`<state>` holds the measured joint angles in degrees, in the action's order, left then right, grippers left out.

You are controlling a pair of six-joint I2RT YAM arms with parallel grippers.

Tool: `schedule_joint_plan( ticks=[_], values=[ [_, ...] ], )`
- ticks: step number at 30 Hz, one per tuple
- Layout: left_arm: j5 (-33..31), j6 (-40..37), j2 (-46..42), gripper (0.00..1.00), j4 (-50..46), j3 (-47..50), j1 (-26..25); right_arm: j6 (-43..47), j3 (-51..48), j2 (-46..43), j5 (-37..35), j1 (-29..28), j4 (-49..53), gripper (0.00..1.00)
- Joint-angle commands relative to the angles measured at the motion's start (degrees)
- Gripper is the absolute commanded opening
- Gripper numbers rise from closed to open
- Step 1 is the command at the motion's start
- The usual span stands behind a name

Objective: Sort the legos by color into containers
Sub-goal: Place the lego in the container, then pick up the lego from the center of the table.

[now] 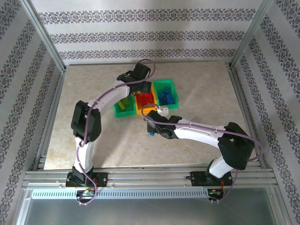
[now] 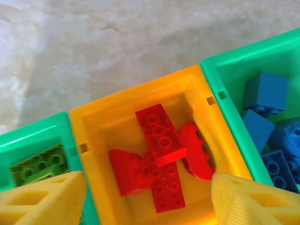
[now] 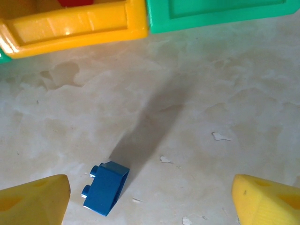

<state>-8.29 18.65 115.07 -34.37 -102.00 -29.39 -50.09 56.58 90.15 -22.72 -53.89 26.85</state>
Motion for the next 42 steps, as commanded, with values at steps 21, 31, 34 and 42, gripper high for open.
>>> schedule_joint_plan(
  ticks=[21,31,34,42],
  values=[
    [-9.3,7.8,-39.2,1.0,18.5,40.9,14.9,-4.1,7.5,13.1,8.7,-1.7,0.5,0.77],
    [-13.7,7.6,-49.9,1.0,23.1,51.0,17.1,-4.1,10.8,16.9,8.9,-1.4,3.2,0.76],
    [-15.0,7.7,-51.6,1.0,23.1,52.6,17.3,-4.1,11.2,17.3,9.1,-1.2,3.7,0.76],
    [-17.4,7.9,-54.9,1.0,23.3,56.1,17.8,-4.3,11.8,18.3,10.1,-0.5,4.2,0.75]
  ],
)
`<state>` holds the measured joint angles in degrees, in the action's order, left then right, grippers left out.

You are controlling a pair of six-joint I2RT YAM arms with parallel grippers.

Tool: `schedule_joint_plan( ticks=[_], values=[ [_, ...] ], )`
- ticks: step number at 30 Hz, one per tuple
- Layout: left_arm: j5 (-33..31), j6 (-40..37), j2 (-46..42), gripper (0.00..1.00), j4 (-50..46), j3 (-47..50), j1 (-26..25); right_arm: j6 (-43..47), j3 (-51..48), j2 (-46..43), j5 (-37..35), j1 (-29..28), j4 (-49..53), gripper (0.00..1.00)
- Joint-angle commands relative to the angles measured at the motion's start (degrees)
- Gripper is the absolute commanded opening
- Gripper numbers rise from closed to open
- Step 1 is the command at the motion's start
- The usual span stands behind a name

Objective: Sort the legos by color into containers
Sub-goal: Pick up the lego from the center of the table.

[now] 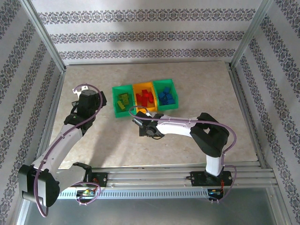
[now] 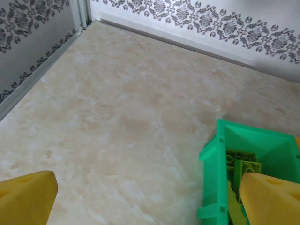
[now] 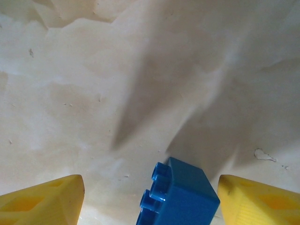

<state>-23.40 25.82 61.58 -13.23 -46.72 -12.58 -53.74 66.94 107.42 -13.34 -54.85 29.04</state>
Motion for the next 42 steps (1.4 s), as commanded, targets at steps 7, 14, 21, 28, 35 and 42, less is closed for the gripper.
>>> schedule_joint_plan(
  ticks=[7,14,21,28,35,42],
  values=[
    [-1.7,0.8,-1.5,1.0,2.6,1.3,1.3,-1.3,1.8,2.4,2.4,1.6,2.8,0.67],
    [-0.3,1.3,0.3,1.0,3.4,1.1,1.5,-1.0,1.6,1.8,2.6,2.1,2.7,0.53],
    [1.0,1.8,2.1,1.0,3.5,0.5,1.5,-0.6,1.5,1.3,2.3,2.4,2.8,0.38],
    [0.9,1.6,2.5,1.0,3.3,0.6,1.7,0.5,1.6,-0.1,1.2,2.8,3.5,0.29],
    [0.7,1.6,2.5,1.0,3.5,0.7,1.8,4.5,3.1,-4.8,-4.5,5.0,7.4,0.22],
    [0.7,1.5,2.7,1.0,3.9,1.0,1.9,11.4,4.8,-11.3,-6.8,12.8,6.0,0.22]
  ],
)
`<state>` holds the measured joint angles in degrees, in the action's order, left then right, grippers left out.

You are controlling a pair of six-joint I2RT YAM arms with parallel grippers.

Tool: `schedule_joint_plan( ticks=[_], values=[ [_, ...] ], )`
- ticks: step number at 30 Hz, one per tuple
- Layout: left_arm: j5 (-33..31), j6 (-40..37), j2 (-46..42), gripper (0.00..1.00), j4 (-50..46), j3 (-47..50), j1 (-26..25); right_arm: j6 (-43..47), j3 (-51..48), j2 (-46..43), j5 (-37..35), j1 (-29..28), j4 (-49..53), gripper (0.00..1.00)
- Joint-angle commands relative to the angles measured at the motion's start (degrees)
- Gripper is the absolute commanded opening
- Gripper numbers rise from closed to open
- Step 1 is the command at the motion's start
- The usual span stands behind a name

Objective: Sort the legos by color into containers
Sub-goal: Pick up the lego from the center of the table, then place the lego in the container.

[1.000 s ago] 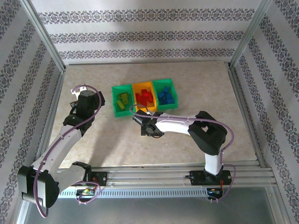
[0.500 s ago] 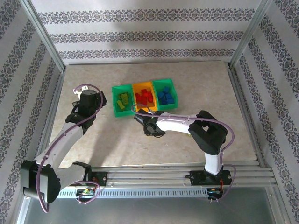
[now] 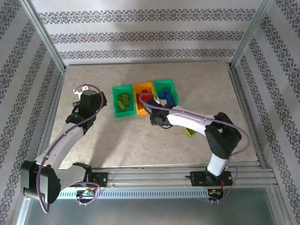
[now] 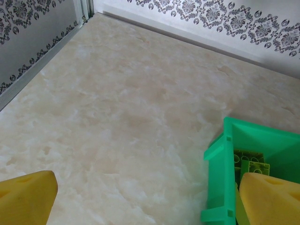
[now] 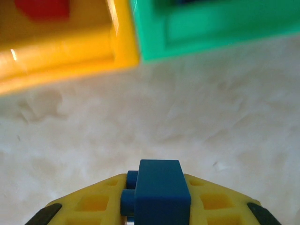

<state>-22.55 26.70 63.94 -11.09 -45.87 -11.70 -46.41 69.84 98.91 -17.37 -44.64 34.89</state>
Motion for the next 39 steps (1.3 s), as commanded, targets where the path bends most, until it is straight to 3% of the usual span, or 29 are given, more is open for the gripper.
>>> schedule_joint_plan(
  ticks=[1,7,16,30,39],
  values=[
    [-0.1,0.7,0.4,1.0,1.7,0.2,1.1,4.9,2.2,-3.2,-2.4,3.9,-0.6,0.22],
    [0.2,0.7,0.3,1.0,1.5,0.2,1.2,8.0,6.7,-1.5,0.4,10.3,-1.9,0.23],
    [0.8,0.7,0.7,1.0,1.4,0.2,1.4,11.1,14.5,6.6,3.7,14.6,-2.0,0.24],
    [1.8,1.1,1.9,1.0,1.4,-0.1,1.7,10.5,17.1,12.6,10.2,17.5,-4.3,0.28],
    [1.8,1.1,2.3,1.0,1.3,-0.2,1.8,10.5,17.9,13.7,10.7,18.3,-4.6,0.4]
  ],
)
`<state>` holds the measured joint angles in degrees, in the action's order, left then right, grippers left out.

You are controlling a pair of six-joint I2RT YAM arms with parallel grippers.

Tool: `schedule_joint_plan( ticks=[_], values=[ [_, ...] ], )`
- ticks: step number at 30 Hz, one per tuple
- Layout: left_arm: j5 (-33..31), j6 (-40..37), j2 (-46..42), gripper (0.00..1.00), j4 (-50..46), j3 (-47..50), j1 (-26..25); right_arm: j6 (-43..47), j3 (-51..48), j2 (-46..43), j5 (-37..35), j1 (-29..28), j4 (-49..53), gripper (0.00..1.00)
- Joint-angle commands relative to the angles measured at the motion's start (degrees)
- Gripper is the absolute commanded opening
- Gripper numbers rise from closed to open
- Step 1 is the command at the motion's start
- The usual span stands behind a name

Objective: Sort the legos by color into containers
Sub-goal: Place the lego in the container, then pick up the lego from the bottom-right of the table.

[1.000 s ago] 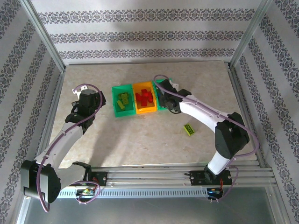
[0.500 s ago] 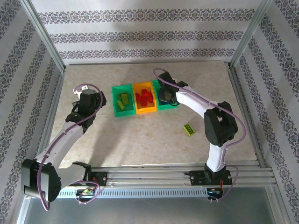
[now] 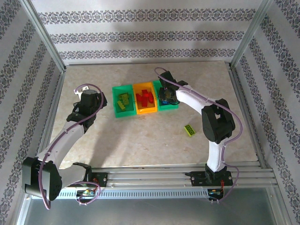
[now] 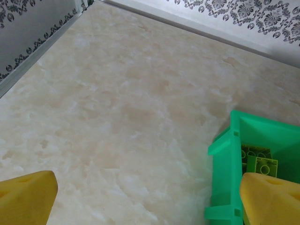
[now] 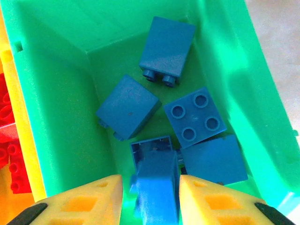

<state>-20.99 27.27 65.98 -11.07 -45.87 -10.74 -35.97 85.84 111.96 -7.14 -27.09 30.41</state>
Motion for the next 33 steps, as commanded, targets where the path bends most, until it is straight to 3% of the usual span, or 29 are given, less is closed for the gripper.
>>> schedule_joint_plan(
  ticks=[1,9,19,25,33],
  values=[
    [0.2,0.5,0.2,1.0,1.3,-0.2,0.8,0.0,1.8,0.5,0.5,0.7,-0.1,0.41],
    [0.3,0.5,0.3,1.0,1.2,-0.2,0.9,0.0,0.4,-2.0,0.1,0.8,-0.3,0.43],
    [0.5,0.5,0.3,1.0,1.1,-0.3,1.1,-0.8,-8.4,-12.4,-4.0,0.7,-0.6,0.46],
    [-0.2,0.5,-0.7,0.99,0.8,0.1,1.3,-2.5,-18.1,-20.9,-6.5,0.9,1.0,0.57],
    [0.3,0.7,-0.7,1.0,1.8,0.1,1.4,-4.5,-32.4,-33.5,-5.0,3.1,3.2,0.81]
  ],
)
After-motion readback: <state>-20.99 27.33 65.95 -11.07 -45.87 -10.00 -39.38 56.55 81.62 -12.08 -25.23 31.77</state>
